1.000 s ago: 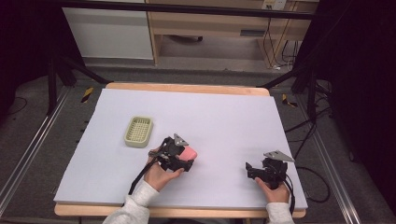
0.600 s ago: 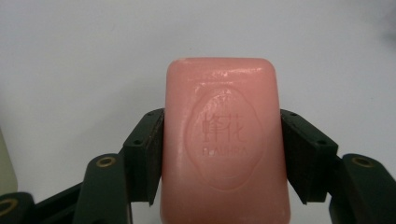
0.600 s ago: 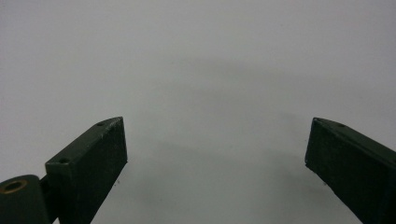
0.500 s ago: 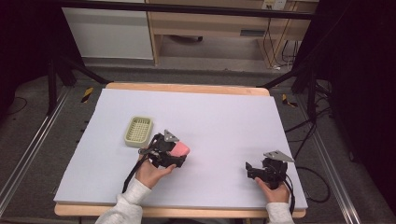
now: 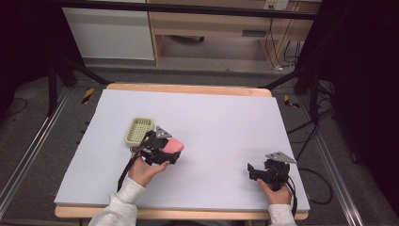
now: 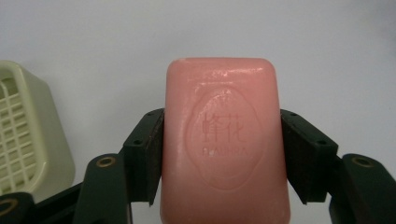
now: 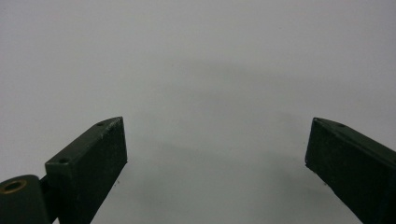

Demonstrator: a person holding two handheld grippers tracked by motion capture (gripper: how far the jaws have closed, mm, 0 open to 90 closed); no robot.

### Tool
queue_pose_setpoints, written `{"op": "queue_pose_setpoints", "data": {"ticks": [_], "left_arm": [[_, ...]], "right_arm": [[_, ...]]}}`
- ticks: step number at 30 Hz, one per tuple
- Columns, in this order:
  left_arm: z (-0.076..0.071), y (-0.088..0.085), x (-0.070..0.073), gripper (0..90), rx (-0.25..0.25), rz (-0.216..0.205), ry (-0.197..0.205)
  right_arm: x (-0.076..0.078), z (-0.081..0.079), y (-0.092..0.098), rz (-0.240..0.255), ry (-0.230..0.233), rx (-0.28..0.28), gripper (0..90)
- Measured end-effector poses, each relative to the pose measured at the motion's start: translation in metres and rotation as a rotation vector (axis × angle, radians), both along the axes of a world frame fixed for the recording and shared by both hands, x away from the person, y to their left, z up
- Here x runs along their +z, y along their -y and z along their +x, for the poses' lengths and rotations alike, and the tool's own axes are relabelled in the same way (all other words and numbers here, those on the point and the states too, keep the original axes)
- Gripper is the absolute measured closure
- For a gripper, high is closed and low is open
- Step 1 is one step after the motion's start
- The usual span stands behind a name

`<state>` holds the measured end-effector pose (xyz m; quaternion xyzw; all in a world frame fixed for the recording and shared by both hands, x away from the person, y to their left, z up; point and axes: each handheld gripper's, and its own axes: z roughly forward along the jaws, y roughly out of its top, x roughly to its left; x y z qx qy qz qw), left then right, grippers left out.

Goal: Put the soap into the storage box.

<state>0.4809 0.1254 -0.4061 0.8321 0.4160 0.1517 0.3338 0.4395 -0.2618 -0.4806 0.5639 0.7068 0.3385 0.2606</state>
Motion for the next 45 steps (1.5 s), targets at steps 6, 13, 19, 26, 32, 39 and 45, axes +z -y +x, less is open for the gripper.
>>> {"op": "queue_pose_setpoints", "data": {"ticks": [6, 13, 19, 26, 32, 39, 45], "left_arm": [[0.002, -0.010, 0.003, 37.2, 0.023, -0.002, 0.004], [0.006, -0.024, 0.008, 37.2, 0.050, -0.003, 0.012], [0.008, -0.034, 0.013, 37.2, 0.074, -0.006, 0.024], [0.011, -0.046, 0.017, 37.2, 0.101, -0.006, 0.033], [0.015, -0.054, 0.021, 37.2, 0.132, -0.010, 0.043], [0.022, -0.064, 0.023, 37.2, 0.159, -0.009, 0.045], [0.029, -0.071, 0.022, 37.2, 0.186, -0.008, 0.037]], "right_arm": [[0.000, 0.000, 0.000, -0.001, 0.001, -0.001, 5.8], [0.000, 0.000, 0.000, -0.003, 0.003, 0.004, 5.8], [0.000, 0.000, 0.000, -0.003, 0.003, 0.004, 5.8], [0.000, 0.000, -0.001, -0.004, 0.004, 0.006, 5.8], [0.000, 0.000, -0.001, -0.005, 0.007, 0.008, 5.8], [0.001, -0.001, -0.001, -0.003, 0.009, 0.006, 5.8], [0.001, -0.001, -0.002, -0.001, 0.006, 0.008, 5.8]]}}
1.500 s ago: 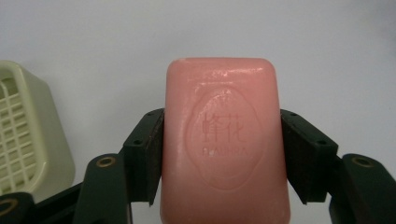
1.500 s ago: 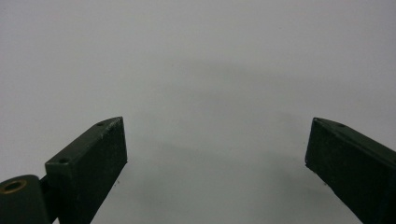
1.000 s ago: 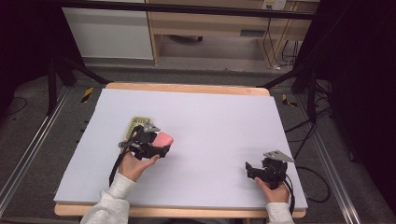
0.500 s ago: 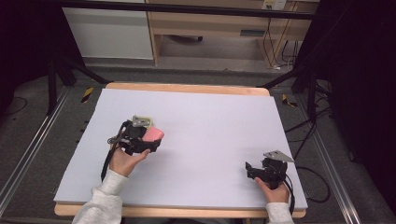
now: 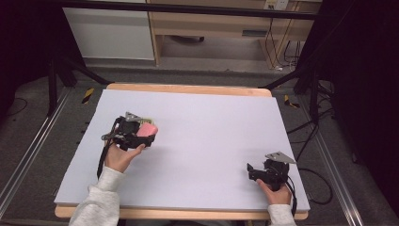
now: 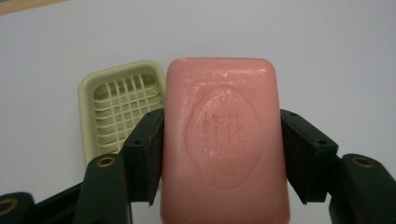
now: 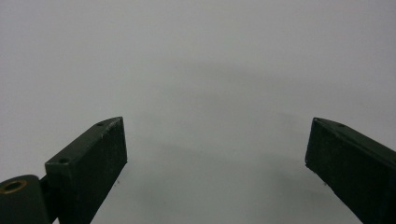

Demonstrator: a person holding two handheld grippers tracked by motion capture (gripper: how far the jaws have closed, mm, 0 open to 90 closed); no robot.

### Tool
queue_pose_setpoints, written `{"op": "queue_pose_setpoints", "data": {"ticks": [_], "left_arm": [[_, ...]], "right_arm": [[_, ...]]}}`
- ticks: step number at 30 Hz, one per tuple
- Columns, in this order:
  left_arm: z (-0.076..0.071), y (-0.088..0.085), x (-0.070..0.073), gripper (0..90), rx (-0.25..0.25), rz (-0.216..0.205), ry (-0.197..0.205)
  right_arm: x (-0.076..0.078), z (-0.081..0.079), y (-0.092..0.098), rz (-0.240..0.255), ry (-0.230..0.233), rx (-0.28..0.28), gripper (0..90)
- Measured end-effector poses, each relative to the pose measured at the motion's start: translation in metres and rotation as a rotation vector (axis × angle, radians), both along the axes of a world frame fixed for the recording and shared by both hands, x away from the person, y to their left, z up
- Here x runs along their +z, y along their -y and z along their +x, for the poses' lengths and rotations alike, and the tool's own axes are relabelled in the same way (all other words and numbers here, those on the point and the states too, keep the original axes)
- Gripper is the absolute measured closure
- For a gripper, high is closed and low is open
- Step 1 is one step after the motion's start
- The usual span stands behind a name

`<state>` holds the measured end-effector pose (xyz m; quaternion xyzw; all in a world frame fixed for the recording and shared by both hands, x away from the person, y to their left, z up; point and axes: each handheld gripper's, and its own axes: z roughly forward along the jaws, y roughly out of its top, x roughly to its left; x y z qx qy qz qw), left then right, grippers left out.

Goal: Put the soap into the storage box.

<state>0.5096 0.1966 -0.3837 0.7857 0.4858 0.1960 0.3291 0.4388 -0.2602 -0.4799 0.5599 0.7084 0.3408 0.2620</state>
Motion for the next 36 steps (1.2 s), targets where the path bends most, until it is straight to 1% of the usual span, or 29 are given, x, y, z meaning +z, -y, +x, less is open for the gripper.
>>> {"op": "queue_pose_setpoints", "data": {"ticks": [8, 10, 20, 29, 36], "left_arm": [[0.012, -0.007, -0.002, 37.2, 0.037, 0.000, -0.007], [0.014, -0.008, -0.003, 37.2, 0.043, 0.015, -0.004], [0.026, -0.015, -0.008, 37.2, 0.075, -0.001, -0.010], [0.036, -0.020, -0.014, 37.2, 0.106, -0.002, -0.016], [0.042, -0.022, -0.017, 37.2, 0.124, -0.009, -0.011]], "right_arm": [[0.000, 0.000, 0.000, -0.006, 0.006, 0.006, 5.7], [0.000, 0.000, -0.001, -0.005, 0.010, 0.006, 5.7], [0.001, 0.000, -0.002, -0.007, 0.008, 0.010, 5.7], [0.001, 0.000, -0.002, -0.006, 0.009, 0.011, 5.7], [0.000, 0.000, -0.003, -0.007, 0.010, 0.015, 5.7]]}}
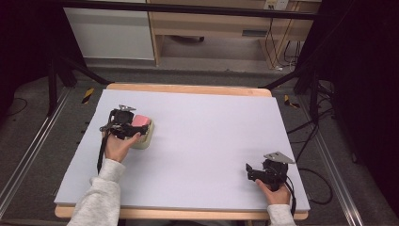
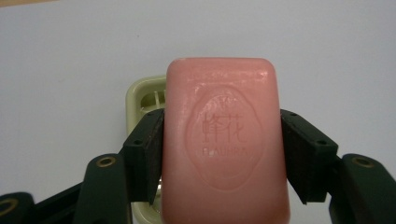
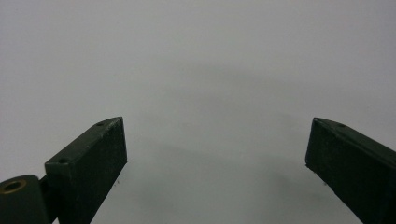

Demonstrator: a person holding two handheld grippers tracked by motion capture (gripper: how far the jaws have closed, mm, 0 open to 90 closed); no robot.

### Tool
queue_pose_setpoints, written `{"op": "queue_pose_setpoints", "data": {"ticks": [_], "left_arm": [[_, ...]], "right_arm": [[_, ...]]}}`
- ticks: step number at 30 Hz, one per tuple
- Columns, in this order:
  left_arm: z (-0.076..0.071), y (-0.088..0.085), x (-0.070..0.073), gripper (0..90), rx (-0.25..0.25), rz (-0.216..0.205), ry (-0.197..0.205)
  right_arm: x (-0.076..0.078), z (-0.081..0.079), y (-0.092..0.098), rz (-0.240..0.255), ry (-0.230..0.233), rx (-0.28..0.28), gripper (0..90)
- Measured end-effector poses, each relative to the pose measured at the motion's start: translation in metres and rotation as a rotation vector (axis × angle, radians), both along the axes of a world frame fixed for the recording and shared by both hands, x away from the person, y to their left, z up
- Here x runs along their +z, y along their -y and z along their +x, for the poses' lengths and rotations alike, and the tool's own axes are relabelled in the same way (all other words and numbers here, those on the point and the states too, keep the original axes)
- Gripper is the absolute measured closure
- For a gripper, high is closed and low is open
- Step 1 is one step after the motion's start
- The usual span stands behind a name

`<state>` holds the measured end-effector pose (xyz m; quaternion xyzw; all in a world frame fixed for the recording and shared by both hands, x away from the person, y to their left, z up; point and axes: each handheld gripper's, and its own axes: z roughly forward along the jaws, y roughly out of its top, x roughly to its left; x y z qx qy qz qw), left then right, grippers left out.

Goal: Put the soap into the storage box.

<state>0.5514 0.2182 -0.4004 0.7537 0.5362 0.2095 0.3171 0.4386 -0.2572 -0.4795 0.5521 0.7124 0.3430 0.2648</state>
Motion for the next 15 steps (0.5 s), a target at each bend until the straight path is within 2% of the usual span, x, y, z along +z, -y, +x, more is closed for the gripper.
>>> {"op": "queue_pose_setpoints", "data": {"ticks": [15], "left_arm": [[0.014, -0.006, -0.009, 37.2, 0.035, -0.009, -0.006]], "right_arm": [[-0.001, 0.000, 0.000, -0.003, -0.001, -0.001, 5.7]]}}
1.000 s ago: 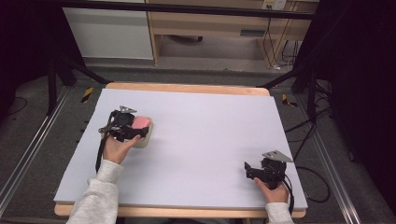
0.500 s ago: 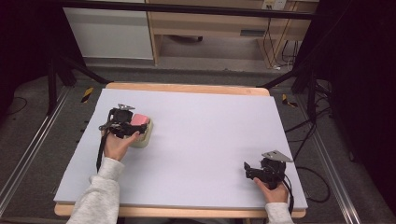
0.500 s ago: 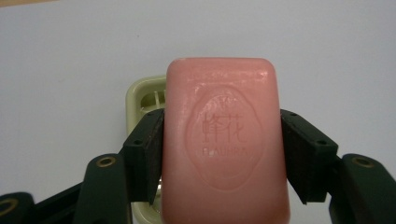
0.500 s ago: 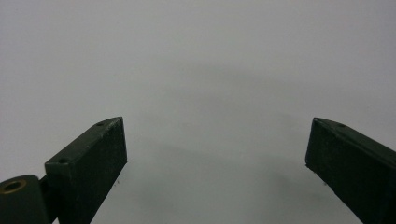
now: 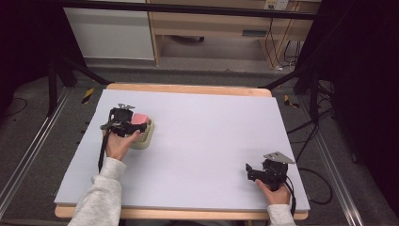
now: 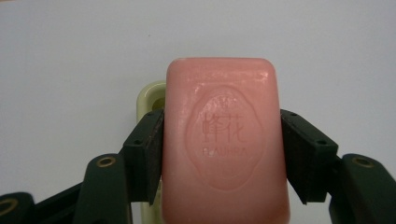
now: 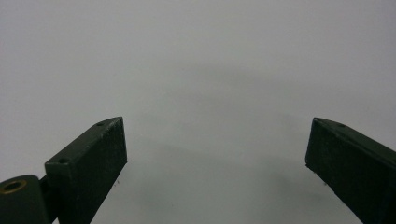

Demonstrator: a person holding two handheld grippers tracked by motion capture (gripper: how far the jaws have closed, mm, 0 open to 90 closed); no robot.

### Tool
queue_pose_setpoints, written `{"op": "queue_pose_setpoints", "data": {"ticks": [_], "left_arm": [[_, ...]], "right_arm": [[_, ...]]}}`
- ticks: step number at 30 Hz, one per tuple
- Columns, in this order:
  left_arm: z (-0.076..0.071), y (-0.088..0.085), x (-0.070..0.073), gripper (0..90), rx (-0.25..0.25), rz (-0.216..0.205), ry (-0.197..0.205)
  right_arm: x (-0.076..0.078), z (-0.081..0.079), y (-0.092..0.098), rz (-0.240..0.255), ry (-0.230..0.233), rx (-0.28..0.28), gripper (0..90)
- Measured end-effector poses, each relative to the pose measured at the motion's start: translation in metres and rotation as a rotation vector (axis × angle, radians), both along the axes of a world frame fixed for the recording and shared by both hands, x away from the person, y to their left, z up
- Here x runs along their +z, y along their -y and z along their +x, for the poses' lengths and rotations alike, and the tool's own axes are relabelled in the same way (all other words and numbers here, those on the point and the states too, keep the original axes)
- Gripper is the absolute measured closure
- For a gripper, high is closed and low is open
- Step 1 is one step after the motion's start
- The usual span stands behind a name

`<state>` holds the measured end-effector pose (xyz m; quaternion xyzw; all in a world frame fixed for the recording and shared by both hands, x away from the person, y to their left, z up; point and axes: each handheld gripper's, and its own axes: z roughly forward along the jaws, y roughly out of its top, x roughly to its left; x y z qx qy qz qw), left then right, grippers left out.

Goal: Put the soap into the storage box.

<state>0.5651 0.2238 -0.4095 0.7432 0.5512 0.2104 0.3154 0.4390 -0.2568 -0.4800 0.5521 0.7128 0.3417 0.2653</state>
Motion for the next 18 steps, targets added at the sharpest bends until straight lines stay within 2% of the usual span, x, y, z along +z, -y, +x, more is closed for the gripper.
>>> {"op": "queue_pose_setpoints", "data": {"ticks": [7, 18], "left_arm": [[0.004, 0.000, -0.004, 37.2, 0.011, 0.005, -0.003], [0.008, 0.000, -0.018, 37.2, 0.015, 0.011, -0.031]], "right_arm": [[0.000, 0.000, 0.000, -0.004, -0.001, 0.002, 5.7], [0.000, 0.000, -0.001, 0.000, -0.003, 0.002, 5.7]]}}
